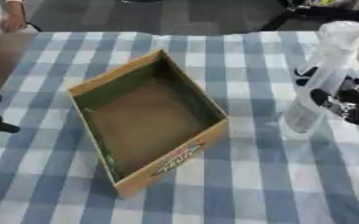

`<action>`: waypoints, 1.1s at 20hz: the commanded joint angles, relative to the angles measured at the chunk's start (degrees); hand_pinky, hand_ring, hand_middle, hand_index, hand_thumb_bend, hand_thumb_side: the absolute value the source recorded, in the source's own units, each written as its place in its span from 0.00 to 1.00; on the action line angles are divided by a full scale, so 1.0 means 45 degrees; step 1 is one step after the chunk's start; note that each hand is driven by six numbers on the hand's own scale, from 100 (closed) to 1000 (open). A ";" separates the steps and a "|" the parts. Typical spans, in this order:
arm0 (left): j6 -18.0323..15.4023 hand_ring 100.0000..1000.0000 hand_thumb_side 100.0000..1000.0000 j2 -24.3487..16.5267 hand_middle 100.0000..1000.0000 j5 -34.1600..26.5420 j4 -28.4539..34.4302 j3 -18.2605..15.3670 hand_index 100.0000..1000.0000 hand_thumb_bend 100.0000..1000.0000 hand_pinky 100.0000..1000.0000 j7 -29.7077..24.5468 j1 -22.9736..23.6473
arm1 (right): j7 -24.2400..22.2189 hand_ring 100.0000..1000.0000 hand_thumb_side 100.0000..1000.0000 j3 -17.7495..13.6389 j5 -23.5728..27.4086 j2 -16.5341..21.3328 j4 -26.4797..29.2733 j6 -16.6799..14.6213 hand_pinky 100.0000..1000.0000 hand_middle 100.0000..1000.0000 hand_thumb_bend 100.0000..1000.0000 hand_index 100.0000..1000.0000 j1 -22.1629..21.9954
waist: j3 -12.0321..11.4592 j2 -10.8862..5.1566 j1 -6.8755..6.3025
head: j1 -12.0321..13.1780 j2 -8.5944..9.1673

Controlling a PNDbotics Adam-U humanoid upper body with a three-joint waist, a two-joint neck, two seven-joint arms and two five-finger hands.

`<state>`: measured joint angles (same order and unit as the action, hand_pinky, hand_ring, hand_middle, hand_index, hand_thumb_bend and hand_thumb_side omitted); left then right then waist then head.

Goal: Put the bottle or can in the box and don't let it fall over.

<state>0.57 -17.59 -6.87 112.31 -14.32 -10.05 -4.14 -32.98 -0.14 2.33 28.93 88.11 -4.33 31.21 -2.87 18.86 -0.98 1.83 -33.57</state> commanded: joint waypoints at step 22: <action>0.0013 0.58 0.72 -0.0161 0.89 0.0107 0.0238 -0.0110 0.97 0.00 1.00 -0.0067 -0.0114 | 0.0458 1.00 0.60 0.0009 -0.1912 -0.0090 -0.0156 -0.0247 1.00 1.00 0.00 0.98 -0.0096 | 0.0001 -0.0082 0.0047 | 0.0066 0.0191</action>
<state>0.66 -17.59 -6.59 112.31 -14.32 -10.18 -4.22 -31.17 -0.08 -5.65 27.95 87.42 -5.57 30.69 -2.81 19.18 -0.74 2.11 -33.57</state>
